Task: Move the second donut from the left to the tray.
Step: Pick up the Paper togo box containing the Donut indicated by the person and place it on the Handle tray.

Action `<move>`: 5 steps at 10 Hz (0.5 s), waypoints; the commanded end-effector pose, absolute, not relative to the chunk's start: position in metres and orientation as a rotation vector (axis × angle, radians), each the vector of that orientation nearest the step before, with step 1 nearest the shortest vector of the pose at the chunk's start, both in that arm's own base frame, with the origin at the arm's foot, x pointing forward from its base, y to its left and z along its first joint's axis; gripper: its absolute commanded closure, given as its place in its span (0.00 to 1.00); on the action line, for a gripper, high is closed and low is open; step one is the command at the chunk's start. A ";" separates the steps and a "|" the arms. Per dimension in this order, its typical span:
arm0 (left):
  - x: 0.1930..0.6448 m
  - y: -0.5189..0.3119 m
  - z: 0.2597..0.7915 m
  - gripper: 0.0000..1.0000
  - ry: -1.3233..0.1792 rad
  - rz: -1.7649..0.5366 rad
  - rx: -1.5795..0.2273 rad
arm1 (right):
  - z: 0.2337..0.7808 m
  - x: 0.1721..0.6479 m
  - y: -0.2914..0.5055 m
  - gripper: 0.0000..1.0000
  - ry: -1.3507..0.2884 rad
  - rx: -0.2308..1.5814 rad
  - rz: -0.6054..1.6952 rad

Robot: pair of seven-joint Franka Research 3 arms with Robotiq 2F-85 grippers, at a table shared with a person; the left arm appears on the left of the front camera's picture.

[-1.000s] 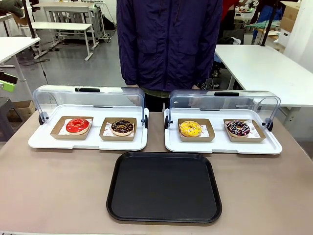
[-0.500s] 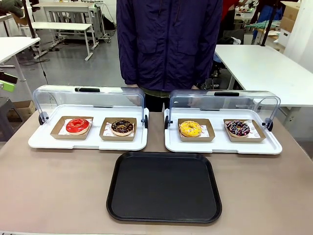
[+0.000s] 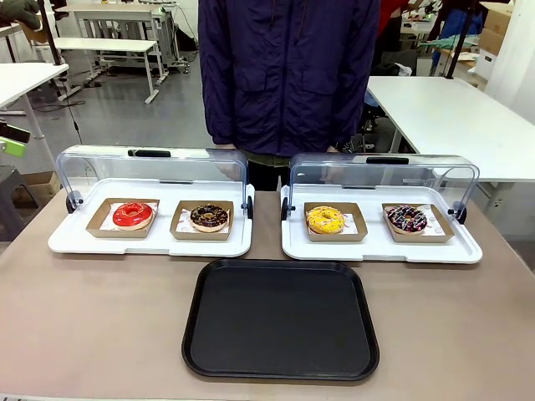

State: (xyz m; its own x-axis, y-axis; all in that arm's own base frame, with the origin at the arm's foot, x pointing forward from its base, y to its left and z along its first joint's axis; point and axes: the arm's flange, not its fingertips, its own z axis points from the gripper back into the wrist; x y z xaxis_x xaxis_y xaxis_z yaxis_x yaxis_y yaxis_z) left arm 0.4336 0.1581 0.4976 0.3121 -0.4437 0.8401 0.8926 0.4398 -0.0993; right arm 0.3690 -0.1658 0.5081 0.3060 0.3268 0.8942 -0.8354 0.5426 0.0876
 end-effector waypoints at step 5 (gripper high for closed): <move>0.434 0.158 0.499 0.00 -0.859 -0.969 -0.647 | 0.510 0.374 -0.167 0.00 -1.007 0.620 0.855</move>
State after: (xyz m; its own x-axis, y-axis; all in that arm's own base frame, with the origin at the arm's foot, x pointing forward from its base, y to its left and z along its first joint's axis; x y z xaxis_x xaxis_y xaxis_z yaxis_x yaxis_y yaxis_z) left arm 0.4336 0.1581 0.4975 0.3121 -0.4437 0.8401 0.8926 0.4398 -0.0993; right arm 0.3690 -0.1658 0.5081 0.3057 0.3269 0.8942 -0.8356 0.5424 0.0873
